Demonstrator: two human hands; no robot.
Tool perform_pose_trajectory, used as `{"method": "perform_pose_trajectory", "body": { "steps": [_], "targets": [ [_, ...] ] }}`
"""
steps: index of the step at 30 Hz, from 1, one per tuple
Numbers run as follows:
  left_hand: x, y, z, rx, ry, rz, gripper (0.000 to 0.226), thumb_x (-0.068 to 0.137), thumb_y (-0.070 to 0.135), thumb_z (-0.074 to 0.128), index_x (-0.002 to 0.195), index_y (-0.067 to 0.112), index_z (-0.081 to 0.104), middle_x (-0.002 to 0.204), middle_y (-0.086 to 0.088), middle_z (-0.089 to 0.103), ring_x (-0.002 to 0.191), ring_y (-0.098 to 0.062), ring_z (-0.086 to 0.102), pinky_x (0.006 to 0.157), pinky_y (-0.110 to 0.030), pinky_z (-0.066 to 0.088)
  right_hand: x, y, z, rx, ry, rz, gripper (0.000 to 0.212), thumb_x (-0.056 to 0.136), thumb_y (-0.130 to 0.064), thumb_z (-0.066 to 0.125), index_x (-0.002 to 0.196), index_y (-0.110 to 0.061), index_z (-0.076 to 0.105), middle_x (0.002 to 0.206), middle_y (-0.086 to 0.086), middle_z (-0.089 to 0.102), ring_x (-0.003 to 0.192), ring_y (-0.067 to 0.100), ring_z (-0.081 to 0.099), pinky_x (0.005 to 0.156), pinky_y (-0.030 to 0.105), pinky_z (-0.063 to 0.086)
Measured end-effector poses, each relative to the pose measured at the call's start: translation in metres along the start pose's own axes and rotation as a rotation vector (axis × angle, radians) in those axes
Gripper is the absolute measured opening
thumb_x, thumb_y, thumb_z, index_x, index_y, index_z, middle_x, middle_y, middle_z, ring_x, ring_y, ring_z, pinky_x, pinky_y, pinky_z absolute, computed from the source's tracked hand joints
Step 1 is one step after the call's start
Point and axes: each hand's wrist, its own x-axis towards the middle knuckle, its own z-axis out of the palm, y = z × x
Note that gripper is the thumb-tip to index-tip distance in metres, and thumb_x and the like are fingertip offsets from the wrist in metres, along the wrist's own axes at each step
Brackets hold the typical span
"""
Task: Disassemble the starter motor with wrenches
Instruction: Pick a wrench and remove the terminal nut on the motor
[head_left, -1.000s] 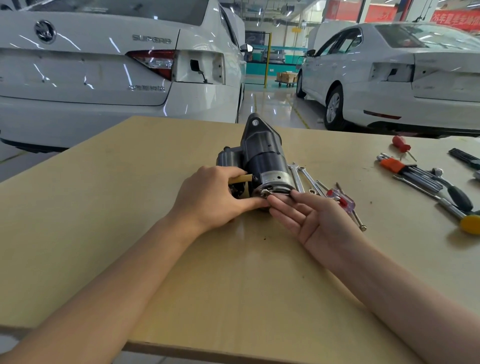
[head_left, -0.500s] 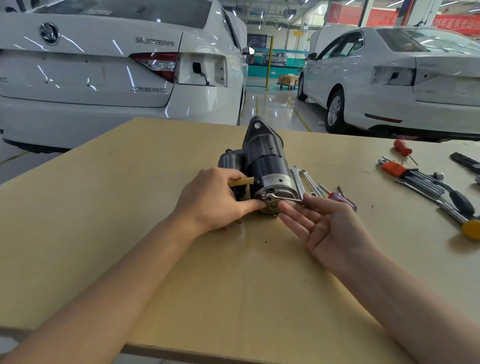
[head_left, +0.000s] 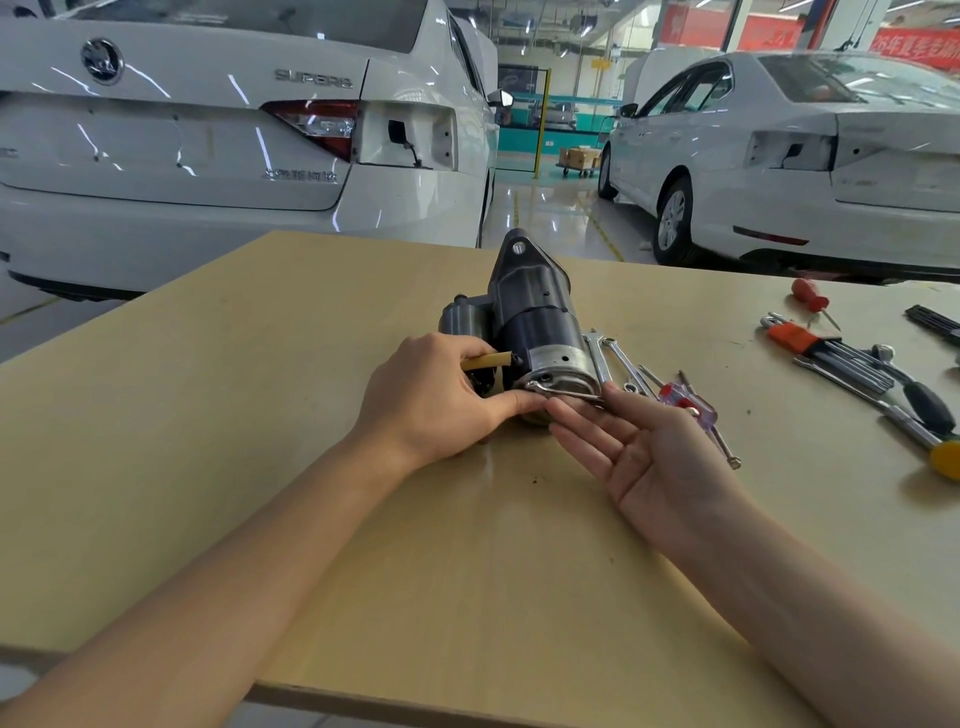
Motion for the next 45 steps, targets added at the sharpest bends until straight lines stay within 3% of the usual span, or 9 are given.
{"method": "perform_pose_trajectory", "body": {
  "steps": [8,11,14,19,25,28,31,35,45],
  "targets": [
    [-0.002,0.003,-0.002,-0.05,-0.041,0.008,0.034,0.067,0.055,0.082,0.09,0.033,0.071,0.053,0.009,0.067,0.042,-0.005,0.059,0.059,-0.042,0.058,-0.004,0.0,0.008,-0.481,-0.025,-0.454,0.009,0.095,-0.009,0.056,0.092,-0.001,0.052,0.076,0.019,0.073,0.071,0.033,0.073,0.066,0.037,0.061],
    [0.0,0.002,-0.005,-0.097,-0.082,0.012,0.037,0.061,0.057,0.081,0.087,0.034,0.067,0.053,0.006,0.067,0.042,-0.006,0.059,0.057,-0.044,0.058,0.0,-0.01,0.022,-0.983,-0.043,-0.704,0.01,0.094,-0.012,0.058,0.087,-0.009,0.053,0.068,0.01,0.069,0.061,0.028,0.069,0.061,0.045,0.059],
    [0.001,-0.002,-0.008,-0.115,-0.168,0.058,0.031,0.06,0.05,0.079,0.083,0.035,0.063,0.051,0.007,0.066,0.037,0.001,0.053,0.048,-0.028,0.048,0.004,-0.011,0.04,-1.673,-0.169,-1.041,0.012,0.096,-0.018,0.053,0.091,-0.009,0.047,0.067,0.002,0.058,0.058,0.028,0.055,0.057,0.048,0.047],
    [0.004,-0.009,-0.022,-0.121,-0.196,0.211,0.036,0.067,0.015,0.072,0.065,0.046,0.055,0.05,0.025,0.056,0.041,0.005,0.048,0.044,-0.008,0.034,0.011,0.005,0.059,-2.001,-0.332,-1.077,0.014,0.101,-0.024,0.044,0.106,-0.014,0.052,0.096,0.001,0.057,0.079,0.022,0.055,0.071,0.039,0.046],
    [0.008,-0.017,-0.024,-0.177,-0.053,0.205,0.04,0.061,0.035,0.085,0.093,0.04,0.06,0.04,0.007,0.05,0.037,-0.004,0.039,0.046,-0.012,0.033,-0.001,0.008,0.035,-1.258,-0.295,-1.255,0.016,0.098,-0.019,0.048,0.092,-0.007,0.057,0.073,-0.003,0.054,0.062,0.017,0.049,0.057,0.03,0.04],
    [0.008,-0.012,-0.028,-0.063,0.091,0.293,0.049,0.062,0.047,0.083,0.102,0.026,0.066,0.055,0.01,0.052,0.049,-0.004,0.045,0.054,-0.017,0.036,-0.002,0.007,0.013,-0.641,-0.05,-0.762,0.018,0.1,-0.015,0.047,0.083,-0.012,0.052,0.059,-0.002,0.05,0.051,0.015,0.043,0.045,0.029,0.037],
    [0.007,-0.008,-0.026,0.067,0.043,0.362,0.071,0.059,0.055,0.075,0.12,0.022,0.06,0.099,0.012,0.054,0.092,-0.005,0.051,0.085,-0.028,0.042,0.001,0.003,0.0,-0.202,0.096,-0.221,0.023,0.099,-0.011,0.045,0.079,-0.006,0.052,0.055,0.006,0.055,0.044,0.015,0.05,0.041,0.023,0.044],
    [0.007,-0.008,-0.013,0.102,-0.068,0.315,0.092,0.059,0.051,0.087,0.138,0.027,0.046,0.15,0.005,0.035,0.138,-0.012,0.028,0.116,-0.034,0.019,0.003,0.003,0.002,-0.045,0.119,-0.1,0.02,0.094,-0.004,0.045,0.077,-0.003,0.056,0.057,0.013,0.065,0.048,0.021,0.066,0.045,0.024,0.053],
    [0.008,-0.01,-0.001,-0.077,-0.121,0.218,0.106,0.053,0.072,0.063,0.143,0.017,0.046,0.154,0.006,0.035,0.144,-0.007,0.023,0.12,-0.034,0.024,0.006,0.009,0.003,-0.039,0.095,-0.119,0.014,0.095,-0.001,0.045,0.087,0.006,0.054,0.069,0.022,0.07,0.064,0.031,0.072,0.051,0.03,0.057]
  ]
}}
